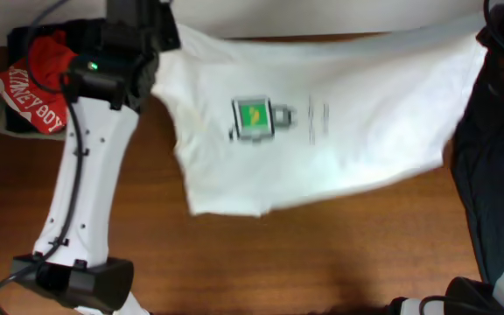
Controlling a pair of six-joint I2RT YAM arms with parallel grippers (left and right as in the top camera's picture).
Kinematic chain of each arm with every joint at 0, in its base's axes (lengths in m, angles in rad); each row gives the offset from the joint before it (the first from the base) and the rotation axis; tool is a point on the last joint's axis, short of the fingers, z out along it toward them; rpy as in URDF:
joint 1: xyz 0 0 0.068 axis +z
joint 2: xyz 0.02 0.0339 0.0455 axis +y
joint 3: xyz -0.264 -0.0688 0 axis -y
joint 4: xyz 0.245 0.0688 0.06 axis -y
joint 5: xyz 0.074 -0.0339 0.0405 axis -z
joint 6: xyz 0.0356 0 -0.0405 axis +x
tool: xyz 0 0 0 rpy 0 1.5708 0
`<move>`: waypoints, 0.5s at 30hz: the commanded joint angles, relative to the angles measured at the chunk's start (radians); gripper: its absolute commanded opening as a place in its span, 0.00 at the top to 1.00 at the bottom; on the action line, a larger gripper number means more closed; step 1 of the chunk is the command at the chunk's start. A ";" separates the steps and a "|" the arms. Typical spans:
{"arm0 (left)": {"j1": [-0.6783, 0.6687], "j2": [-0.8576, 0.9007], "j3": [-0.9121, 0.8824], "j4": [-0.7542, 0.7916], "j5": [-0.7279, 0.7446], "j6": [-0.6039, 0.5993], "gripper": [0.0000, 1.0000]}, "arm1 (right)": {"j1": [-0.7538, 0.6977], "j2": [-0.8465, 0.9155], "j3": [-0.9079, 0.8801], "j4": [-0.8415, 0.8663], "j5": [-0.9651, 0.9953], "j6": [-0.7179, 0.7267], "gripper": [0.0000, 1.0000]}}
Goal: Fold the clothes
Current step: 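Lift the T-shirt with both grippers and shake it out, then lower the T-shirt flat onto the table with both grippers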
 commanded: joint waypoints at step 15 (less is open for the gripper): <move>0.084 0.117 0.305 -0.511 0.176 0.069 0.99 | -0.009 0.036 0.036 -0.284 0.076 0.011 0.96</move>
